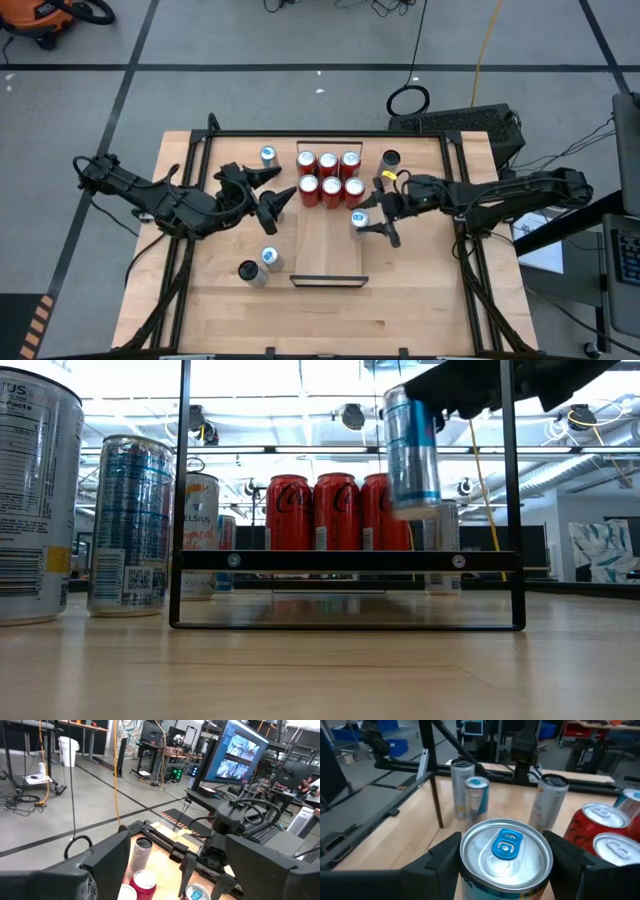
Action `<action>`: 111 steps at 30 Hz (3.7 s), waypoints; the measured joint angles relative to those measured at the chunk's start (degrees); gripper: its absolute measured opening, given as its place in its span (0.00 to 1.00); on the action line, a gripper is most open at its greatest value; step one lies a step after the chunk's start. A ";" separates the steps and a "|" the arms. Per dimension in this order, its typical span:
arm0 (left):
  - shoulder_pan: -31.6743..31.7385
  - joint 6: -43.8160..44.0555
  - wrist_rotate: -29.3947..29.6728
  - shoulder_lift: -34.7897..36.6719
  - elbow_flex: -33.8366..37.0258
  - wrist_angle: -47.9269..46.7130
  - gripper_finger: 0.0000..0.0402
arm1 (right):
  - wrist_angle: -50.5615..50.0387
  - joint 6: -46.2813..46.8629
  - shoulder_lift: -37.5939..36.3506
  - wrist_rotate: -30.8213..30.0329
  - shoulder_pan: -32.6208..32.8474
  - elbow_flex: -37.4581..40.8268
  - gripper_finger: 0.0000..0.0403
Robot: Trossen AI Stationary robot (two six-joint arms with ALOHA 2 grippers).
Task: Place canned beverage on shelf
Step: Put the bottom right blue soda can on the shelf
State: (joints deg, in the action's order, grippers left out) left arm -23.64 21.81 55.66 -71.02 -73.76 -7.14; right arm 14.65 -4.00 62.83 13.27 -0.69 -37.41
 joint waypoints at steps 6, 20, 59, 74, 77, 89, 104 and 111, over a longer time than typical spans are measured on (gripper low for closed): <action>1.01 -0.14 -0.06 0.00 0.00 0.01 0.81 | 1.63 -3.95 3.87 0.42 -0.41 0.04 0.52; 1.19 -0.15 -0.52 -0.01 0.00 -0.07 0.81 | 2.73 -9.48 7.19 0.33 -0.47 0.04 0.52; 1.19 0.36 -0.54 -0.02 0.02 -1.16 0.81 | 3.94 -9.68 10.39 -1.24 -2.03 -0.02 0.66; 1.19 0.41 -0.54 -0.02 0.02 -1.36 0.81 | 4.62 -5.68 9.65 -5.27 -1.99 -0.02 0.66; 1.19 0.41 -0.55 -0.02 0.02 -1.36 0.81 | 6.13 -5.64 9.50 -5.65 -1.99 -0.02 0.66; 1.19 0.41 -0.56 -0.02 0.02 -1.40 0.81 | 7.08 1.37 8.71 -1.13 -1.99 -0.02 0.66; 1.19 0.43 -0.54 -0.02 0.02 -1.43 0.81 | 2.52 10.60 -1.33 -4.57 -1.97 -0.02 0.65; 1.12 3.01 -0.54 -0.02 0.02 -1.78 0.81 | 0.64 11.96 -0.53 -6.04 -1.85 -0.02 0.47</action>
State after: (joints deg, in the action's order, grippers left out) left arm -22.52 24.82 55.11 -71.05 -73.73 -8.92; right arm 15.30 7.96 62.30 7.24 -2.54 -37.43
